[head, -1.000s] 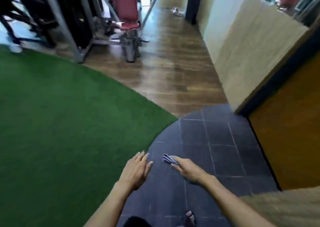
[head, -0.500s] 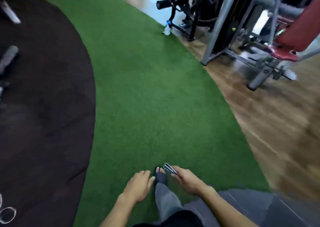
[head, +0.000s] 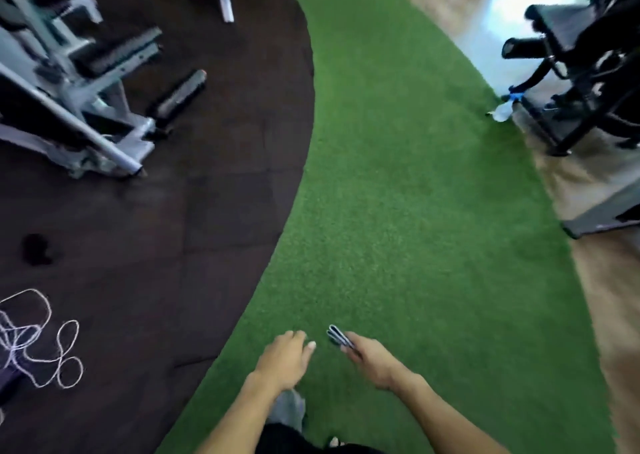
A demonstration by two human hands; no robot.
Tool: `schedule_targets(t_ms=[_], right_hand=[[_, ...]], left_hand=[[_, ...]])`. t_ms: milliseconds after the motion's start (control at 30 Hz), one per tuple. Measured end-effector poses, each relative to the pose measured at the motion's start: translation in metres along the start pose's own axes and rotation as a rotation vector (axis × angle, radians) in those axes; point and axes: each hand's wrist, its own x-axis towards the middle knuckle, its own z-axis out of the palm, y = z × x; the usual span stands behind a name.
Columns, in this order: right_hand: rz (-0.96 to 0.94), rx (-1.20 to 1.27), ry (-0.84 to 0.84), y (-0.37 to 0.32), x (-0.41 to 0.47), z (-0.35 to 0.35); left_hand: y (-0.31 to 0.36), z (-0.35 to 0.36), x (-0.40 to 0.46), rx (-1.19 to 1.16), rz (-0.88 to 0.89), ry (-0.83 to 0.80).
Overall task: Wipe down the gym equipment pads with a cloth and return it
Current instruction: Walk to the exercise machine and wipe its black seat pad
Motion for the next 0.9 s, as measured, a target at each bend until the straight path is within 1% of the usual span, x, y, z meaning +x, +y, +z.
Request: schedule_targets(t_ms=[133, 233, 367, 500, 567, 767, 900], right_hand=[[-0.048, -0.04, -0.039, -0.025, 0.107, -0.059], [-0.06, -0.024, -0.024, -0.057, 0.193, -0.111], [-0.077, -0.076, -0.022, -0.113, 0.295, -0.187], [-0.075, -0.074, -0.007, -0.166, 0.394, -0.261], [-0.092, -0.031, -0.007, -0.182, 0.453, -0.293], [-0.167, -0.042, -0.013, -0.234, 0.634, -0.403], [-0.17, -0.061, -0.081, -0.268, 0.741, -0.487]], left_hand=[[-0.02, -0.067, 0.085, -0.033, -0.052, -0.016], [-0.038, -0.14, 0.155, -0.01, -0.074, -0.026], [-0.056, -0.25, 0.239, 0.013, -0.081, 0.049], [-0.067, -0.349, 0.32, -0.035, -0.098, 0.103], [-0.069, -0.393, 0.365, -0.052, -0.093, 0.114], [-0.087, -0.523, 0.528, -0.095, -0.13, 0.146], [-0.089, -0.613, 0.625, -0.123, -0.171, 0.157]])
